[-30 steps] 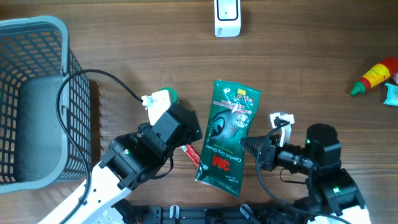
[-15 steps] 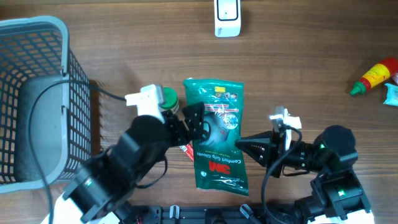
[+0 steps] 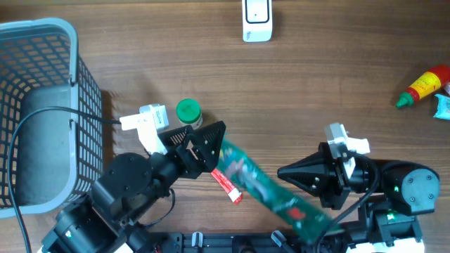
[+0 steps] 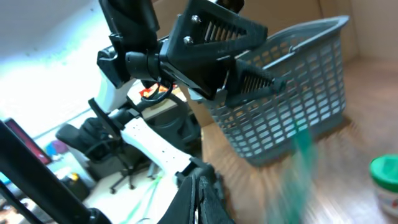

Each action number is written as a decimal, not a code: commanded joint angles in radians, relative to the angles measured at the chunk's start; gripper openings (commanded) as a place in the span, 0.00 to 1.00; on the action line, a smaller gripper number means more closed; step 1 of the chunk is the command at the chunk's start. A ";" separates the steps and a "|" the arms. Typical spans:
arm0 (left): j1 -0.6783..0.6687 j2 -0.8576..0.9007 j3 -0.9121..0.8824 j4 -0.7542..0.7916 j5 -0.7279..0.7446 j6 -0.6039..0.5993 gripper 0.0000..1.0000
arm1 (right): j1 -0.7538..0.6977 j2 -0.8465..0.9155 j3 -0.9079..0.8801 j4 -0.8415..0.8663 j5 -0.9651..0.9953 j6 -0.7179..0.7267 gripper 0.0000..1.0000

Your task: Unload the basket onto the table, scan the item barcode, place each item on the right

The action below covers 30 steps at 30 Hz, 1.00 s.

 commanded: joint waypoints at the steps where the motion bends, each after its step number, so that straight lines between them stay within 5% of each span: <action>1: 0.003 -0.003 0.009 0.005 0.026 0.018 1.00 | -0.004 0.033 0.012 0.006 -0.033 0.054 0.04; 5: 0.003 -0.003 0.009 0.003 0.025 0.022 1.00 | -0.004 0.124 0.011 -0.019 -0.048 -0.099 0.05; 8: 0.003 -0.003 0.009 -0.016 0.016 0.024 1.00 | -0.004 0.229 0.011 -0.078 -0.045 -0.180 0.16; 10: 0.003 -0.003 0.009 -0.045 -0.018 0.024 1.00 | -0.004 0.320 0.011 -0.199 0.050 -0.276 0.39; 12: 0.003 -0.002 0.009 -0.079 -0.068 0.024 1.00 | -0.004 0.423 0.012 -0.405 0.300 -0.341 0.73; 13: 0.003 -0.002 0.009 -0.101 -0.101 0.024 1.00 | -0.003 0.488 0.012 -0.490 0.411 -0.308 0.93; 14: 0.003 0.000 0.009 -0.114 -0.116 0.024 1.00 | -0.002 0.510 0.012 -0.502 0.428 -0.265 1.00; 19: 0.003 0.024 0.009 -0.177 -0.198 0.023 1.00 | 0.023 0.512 0.012 -0.635 0.571 0.067 0.99; 26: 0.003 0.094 0.009 -0.182 -0.261 0.020 1.00 | 0.291 0.413 0.012 -0.914 0.867 0.420 0.99; 30: 0.003 0.127 0.009 -0.182 -0.272 0.020 1.00 | 0.500 0.323 0.011 -1.167 1.098 0.832 1.00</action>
